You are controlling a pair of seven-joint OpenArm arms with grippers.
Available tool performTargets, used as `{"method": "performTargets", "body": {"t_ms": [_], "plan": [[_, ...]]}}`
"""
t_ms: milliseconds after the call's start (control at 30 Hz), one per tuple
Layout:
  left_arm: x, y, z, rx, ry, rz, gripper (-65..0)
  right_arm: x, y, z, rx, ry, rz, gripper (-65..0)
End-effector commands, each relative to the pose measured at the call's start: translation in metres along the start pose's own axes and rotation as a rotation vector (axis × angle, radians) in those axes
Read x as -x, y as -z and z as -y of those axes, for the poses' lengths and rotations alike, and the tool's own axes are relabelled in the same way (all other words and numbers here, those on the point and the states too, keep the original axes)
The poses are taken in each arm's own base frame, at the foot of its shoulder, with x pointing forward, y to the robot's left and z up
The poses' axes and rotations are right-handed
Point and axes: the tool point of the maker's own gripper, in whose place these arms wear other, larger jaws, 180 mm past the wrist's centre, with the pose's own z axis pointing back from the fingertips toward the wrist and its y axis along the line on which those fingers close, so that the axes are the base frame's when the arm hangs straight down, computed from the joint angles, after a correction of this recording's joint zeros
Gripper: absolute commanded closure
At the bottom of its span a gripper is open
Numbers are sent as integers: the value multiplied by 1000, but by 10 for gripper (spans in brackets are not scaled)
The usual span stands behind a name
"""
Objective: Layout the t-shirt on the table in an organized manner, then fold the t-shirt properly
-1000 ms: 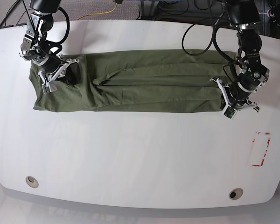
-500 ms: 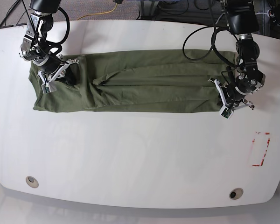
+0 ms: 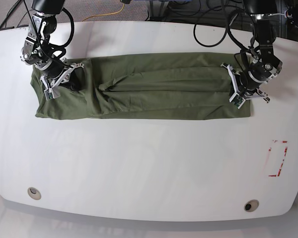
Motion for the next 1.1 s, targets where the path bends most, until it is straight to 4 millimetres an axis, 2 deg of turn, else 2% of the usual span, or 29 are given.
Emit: {"method": "performTargets", "body": {"t_ms": [0,167,400,567,733,800,867,1033,1067], "plan": [[-8,-8,-3,-17,14,35,0,18,-3,14,64,-25,-111,-2],[-3,-17,1,-19,27,28,0,17,-3,14,64,-26,-109,-2],[-7,-27,-21,-79,28,43,0,15,-2,15,65,-28,-105,-2],[-34,-26,-46,-133,29,101,0,14,-2,15,64,-28,-104,-3],[-24,-25,-51,-143,13,49,-4,15,-2,14,63,-29,-105,-5],[-21,-26,-55,-152,6,28,-33,16,0,10,52,-35,-110,-5],[-15,-27,-58,-156,-11,3,-97,18,4,4,35,-47,-121,-5],[-4,-38,-69,-166,-160,27,-281,19,7,-1,21,-55,-129,-3],[-1,-42,-73,-170,-209,39,-333,19,7,-2,20,-55,-129,-3]]}}
